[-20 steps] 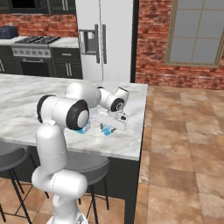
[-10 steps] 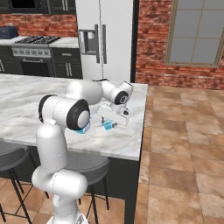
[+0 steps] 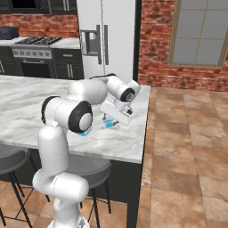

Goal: Stack the yogurt containers by placing the smaller containers on top of the larger containers.

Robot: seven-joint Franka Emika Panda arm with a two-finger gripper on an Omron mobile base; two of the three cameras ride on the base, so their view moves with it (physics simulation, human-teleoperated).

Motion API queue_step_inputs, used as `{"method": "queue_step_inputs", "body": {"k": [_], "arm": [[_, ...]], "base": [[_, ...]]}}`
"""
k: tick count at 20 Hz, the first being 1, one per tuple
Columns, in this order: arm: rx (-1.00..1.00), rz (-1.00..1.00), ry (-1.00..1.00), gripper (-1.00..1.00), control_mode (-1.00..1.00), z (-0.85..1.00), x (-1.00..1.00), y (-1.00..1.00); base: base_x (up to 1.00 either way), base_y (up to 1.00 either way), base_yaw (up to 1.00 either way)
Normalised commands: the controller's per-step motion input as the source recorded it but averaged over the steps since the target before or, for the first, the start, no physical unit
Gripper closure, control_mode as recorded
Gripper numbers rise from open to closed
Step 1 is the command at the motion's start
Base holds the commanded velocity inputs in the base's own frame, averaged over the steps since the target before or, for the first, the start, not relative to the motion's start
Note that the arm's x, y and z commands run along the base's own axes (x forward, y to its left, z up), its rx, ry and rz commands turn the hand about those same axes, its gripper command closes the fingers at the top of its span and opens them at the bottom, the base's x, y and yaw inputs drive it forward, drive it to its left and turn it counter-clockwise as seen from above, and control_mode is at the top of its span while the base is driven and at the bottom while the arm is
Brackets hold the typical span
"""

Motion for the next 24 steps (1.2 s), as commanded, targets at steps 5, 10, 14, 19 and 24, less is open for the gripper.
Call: {"method": "queue_step_inputs", "body": {"k": [5, 10, 14, 19, 24], "arm": [[0.08, 0.0, 0.01, 1.0, -1.0, 0.27, -0.01, 0.0], [0.0, 0.0, 0.0, 1.0, -1.0, 0.28, 0.0, 0.05], [0.0, -0.01, 0.0, 1.0, -1.0, 0.27, 0.0, 0.12], [0.0, -0.05, 0.0, 1.0, -1.0, 0.23, 0.0, 0.21], [0.0, -0.04, 0.0, 1.0, -1.0, 0.2, 0.0, 0.21]], "base": [[0.0, 0.0, 0.0], [0.0, 0.0, 0.0], [0.0, 0.0, 0.0], [0.0, 0.0, 0.0], [0.0, 0.0, 0.0]]}}
